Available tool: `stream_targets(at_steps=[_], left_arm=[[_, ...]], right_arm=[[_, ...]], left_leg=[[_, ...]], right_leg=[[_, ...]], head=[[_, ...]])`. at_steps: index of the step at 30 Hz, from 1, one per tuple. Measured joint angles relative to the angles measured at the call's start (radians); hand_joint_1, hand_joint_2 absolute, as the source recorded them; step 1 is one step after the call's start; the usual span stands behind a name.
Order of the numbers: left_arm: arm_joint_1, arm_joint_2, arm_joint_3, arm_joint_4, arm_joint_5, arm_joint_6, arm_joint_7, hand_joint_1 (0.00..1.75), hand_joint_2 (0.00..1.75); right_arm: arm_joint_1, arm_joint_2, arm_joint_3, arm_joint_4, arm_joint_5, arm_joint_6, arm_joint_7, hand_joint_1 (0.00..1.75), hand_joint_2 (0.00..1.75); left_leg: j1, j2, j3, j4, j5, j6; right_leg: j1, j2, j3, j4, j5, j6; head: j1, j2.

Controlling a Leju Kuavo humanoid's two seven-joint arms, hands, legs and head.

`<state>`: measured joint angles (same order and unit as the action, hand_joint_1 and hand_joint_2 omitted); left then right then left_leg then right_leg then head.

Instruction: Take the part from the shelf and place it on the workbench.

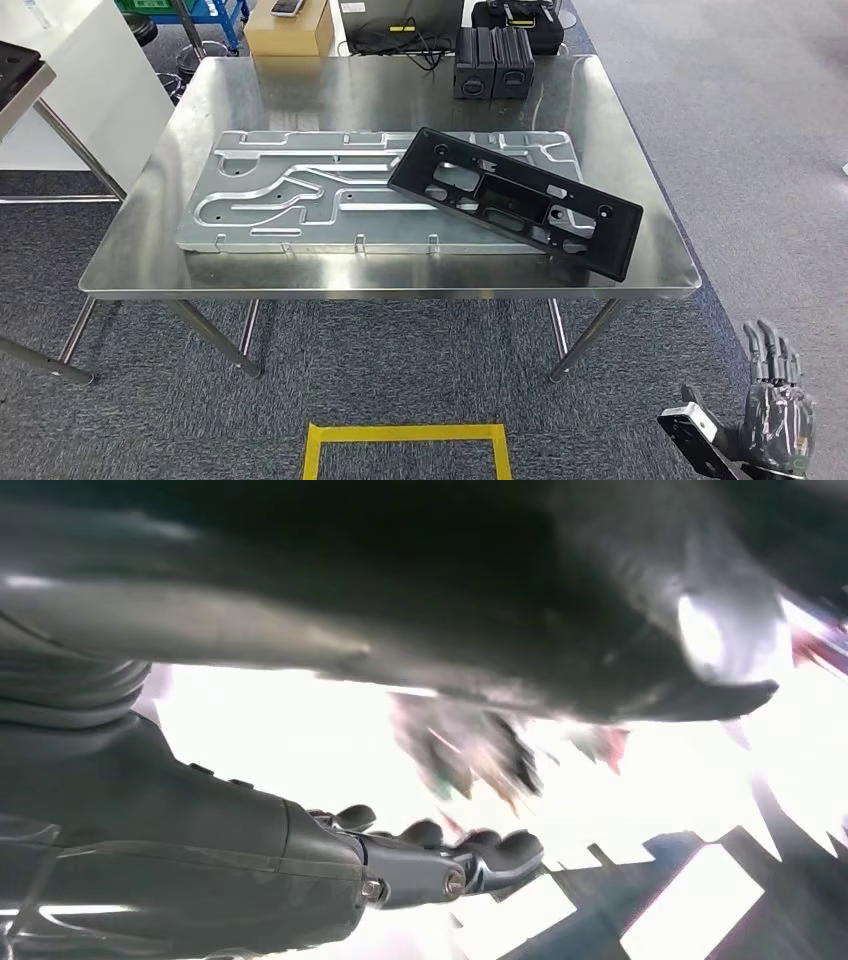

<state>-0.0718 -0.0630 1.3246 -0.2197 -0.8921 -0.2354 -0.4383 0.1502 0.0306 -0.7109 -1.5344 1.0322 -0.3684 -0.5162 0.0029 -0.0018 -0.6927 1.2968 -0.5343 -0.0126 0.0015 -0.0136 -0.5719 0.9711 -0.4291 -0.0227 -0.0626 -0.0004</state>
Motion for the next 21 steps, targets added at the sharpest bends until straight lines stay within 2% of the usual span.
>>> stream_targets(at_steps=[1, 2, 3, 4, 5, 6, 7, 8, 9, 10, 12, 13, 14, 15, 16, 17, 18, 19, 20, 21], left_arm=[[0.0, 0.0, 0.002, 0.0, 0.002, 0.003, 0.005, 0.0, 0.0], [0.0, -0.001, 0.003, 0.0, 0.003, 0.006, 0.01, 0.0, 0.0], [-0.001, -0.001, 0.004, 0.0, 0.004, 0.008, 0.014, 0.0, 0.0], [-0.001, -0.002, 0.006, 0.0, 0.005, 0.01, 0.017, 0.0, 0.0], [0.0, -0.004, 0.008, 0.0, 0.005, 0.011, 0.02, 0.0, 0.0], [0.001, -0.005, 0.01, 0.0, 0.005, 0.012, 0.021, 0.0, 0.0], [0.003, -0.007, 0.013, 0.0, 0.004, 0.013, 0.023, 0.0, 0.0], [0.004, -0.009, 0.017, 0.0, 0.003, 0.014, 0.025, 0.0, 0.0], [0.004, -0.01, 0.019, 0.0, -0.001, 0.016, 0.029, 0.0, 0.0], [0.004, -0.012, 0.02, 0.0, -0.007, 0.018, 0.036, 0.0, 0.0], [0.005, -0.014, 0.02, 0.0, -0.025, 0.023, 0.054, 0.0, 0.0], [0.007, -0.014, 0.02, 0.0, -0.036, 0.026, 0.065, 0.0, 0.0], [0.009, -0.015, 0.019, 0.0, -0.045, 0.028, 0.073, 0.0, 0.0], [0.011, -0.015, 0.018, 0.0, -0.053, 0.031, 0.08, 0.0, 0.0], [0.012, -0.016, 0.018, 0.0, -0.058, 0.033, 0.085, 0.0, 0.0], [0.013, -0.017, 0.018, 0.0, -0.06, 0.034, 0.087, 0.0, 0.0], [0.014, -0.018, 0.017, 0.0, -0.062, 0.035, 0.089, 0.0, 0.0], [0.014, -0.019, 0.017, 0.0, -0.062, 0.035, 0.09, 0.0, 0.0], [0.014, -0.019, 0.017, 0.0, -0.063, 0.035, 0.091, 0.0, 0.0], [0.015, -0.02, 0.016, 0.0, -0.066, 0.035, 0.095, 0.0, 0.0]], right_arm=[[-0.021, -0.002, -0.048, 0.096, 0.037, 0.001, 0.008, 0.0, 0.0], [-0.042, -0.009, -0.099, 0.207, 0.072, -0.006, 0.021, 0.0, 0.0], [-0.059, -0.019, -0.149, 0.326, 0.105, -0.012, 0.049, 0.0, 0.0], [-0.074, -0.032, -0.194, 0.448, 0.139, -0.017, 0.091, 0.0, 0.0], [-0.087, -0.043, -0.23, 0.558, 0.168, -0.02, 0.14, 0.0, 0.0], [-0.098, -0.051, -0.259, 0.656, 0.191, -0.018, 0.194, 0.0, 0.0], [-0.108, -0.055, -0.282, 0.741, 0.207, -0.014, 0.247, 0.0, 0.0], [-0.117, -0.056, -0.3, 0.816, 0.217, -0.003, 0.3, 0.0, 0.0], [-0.125, -0.056, -0.319, 0.887, 0.22, 0.02, 0.366, 0.0, 0.0], [-0.132, -0.055, -0.337, 0.95, 0.216, 0.055, 0.442, 0.0, 0.0], [-0.147, -0.044, -0.376, 1.053, 0.19, 0.149, 0.604, 0.0, 0.0], [-0.154, -0.034, -0.395, 1.093, 0.176, 0.194, 0.674, 0.0, 0.0], [-0.159, -0.021, -0.413, 1.127, 0.166, 0.228, 0.724, 0.0, 0.0], [-0.164, -0.006, -0.429, 1.157, 0.159, 0.251, 0.759, 0.0, 0.0], [-0.169, 0.009, -0.441, 1.183, 0.156, 0.262, 0.778, 0.0, 0.0], [-0.174, 0.021, -0.45, 1.204, 0.155, 0.265, 0.786, 0.0, 0.0], [-0.181, 0.03, -0.458, 1.221, 0.154, 0.267, 0.79, 0.0, 0.0], [-0.187, 0.037, -0.465, 1.235, 0.153, 0.268, 0.792, 0.0, 0.0], [-0.192, 0.04, -0.472, 1.246, 0.152, 0.27, 0.795, 0.0, 0.0], [-0.196, 0.042, -0.479, 1.255, 0.151, 0.278, 0.8, 0.0, 0.0]], left_leg=[[0.001, 0.0, 0.042, -0.035, 0.028, -0.001], [0.002, 0.0, 0.102, -0.104, 0.042, -0.001], [0.001, -0.001, 0.17, -0.193, 0.035, 0.0], [0.001, -0.002, 0.221, -0.263, 0.022, 0.004], [-0.001, -0.004, 0.256, -0.312, 0.005, 0.008], [-0.003, -0.005, 0.267, -0.333, -0.002, 0.015], [-0.002, -0.004, 0.261, -0.332, 0.005, 0.023], [-0.001, 0.0, 0.256, -0.335, 0.014, 0.032], [0.0, 0.004, 0.247, -0.337, 0.025, 0.041], [0.0, 0.007, 0.234, -0.339, 0.039, 0.049], [-0.003, 0.011, 0.203, -0.338, 0.063, 0.055], [-0.004, 0.011, 0.187, -0.337, 0.075, 0.054], [-0.005, 0.012, 0.171, -0.336, 0.087, 0.051], [-0.006, 0.013, 0.155, -0.333, 0.099, 0.048], [-0.006, 0.013, 0.139, -0.33, 0.11, 0.044], [-0.006, 0.013, 0.124, -0.325, 0.12, 0.04], [-0.007, 0.013, 0.11, -0.319, 0.128, 0.035], [-0.007, 0.013, 0.1, -0.314, 0.136, 0.03], [-0.007, 0.013, 0.093, -0.31, 0.144, 0.023], [-0.005, 0.013, 0.089, -0.308, 0.151, 0.017]], right_leg=[[-0.001, -0.001, -0.018, 0.002, 0.012, 0.004], [-0.002, -0.002, -0.032, 0.007, 0.022, 0.008], [-0.001, -0.004, -0.043, 0.013, 0.029, 0.013], [0.0, -0.007, -0.049, 0.017, 0.036, 0.019], [0.001, -0.009, -0.05, 0.021, 0.043, 0.024], [0.001, -0.01, -0.051, 0.022, 0.05, 0.029], [0.0, -0.009, -0.051, 0.021, 0.057, 0.035], [-0.001, -0.005, -0.055, 0.026, 0.051, 0.04], [-0.004, -0.001, -0.064, 0.045, 0.026, 0.045], [-0.007, 0.003, -0.078, 0.084, -0.019, 0.049], [-0.013, 0.008, -0.112, 0.21, -0.127, 0.056], [-0.015, 0.008, -0.123, 0.273, -0.155, 0.058], [-0.017, 0.009, -0.123, 0.313, -0.158, 0.06], [-0.019, 0.009, -0.107, 0.322, -0.139, 0.061], [-0.021, 0.009, -0.071, 0.291, -0.109, 0.061], [-0.024, 0.009, -0.017, 0.227, -0.086, 0.06], [-0.024, 0.011, 0.046, 0.142, -0.081, 0.058], [-0.023, 0.012, 0.099, 0.066, -0.089, 0.055], [-0.019, 0.013, 0.132, 0.013, -0.101, 0.051], [-0.014, 0.014, 0.145, -0.015, -0.11, 0.046]], head=[[0.0, 0.0], [0.0, 0.0], [0.0, 0.0], [0.0, 0.0], [0.0, 0.0], [0.0, 0.0], [0.0, 0.0], [0.001, 0.0], [0.001, 0.0], [0.001, 0.0], [0.001, 0.0], [0.001, 0.0], [0.001, 0.0], [0.001, 0.0], [0.001, 0.0], [0.001, 0.0], [0.001, 0.0], [0.001, 0.0], [0.001, 0.0], [0.001, 0.0]])
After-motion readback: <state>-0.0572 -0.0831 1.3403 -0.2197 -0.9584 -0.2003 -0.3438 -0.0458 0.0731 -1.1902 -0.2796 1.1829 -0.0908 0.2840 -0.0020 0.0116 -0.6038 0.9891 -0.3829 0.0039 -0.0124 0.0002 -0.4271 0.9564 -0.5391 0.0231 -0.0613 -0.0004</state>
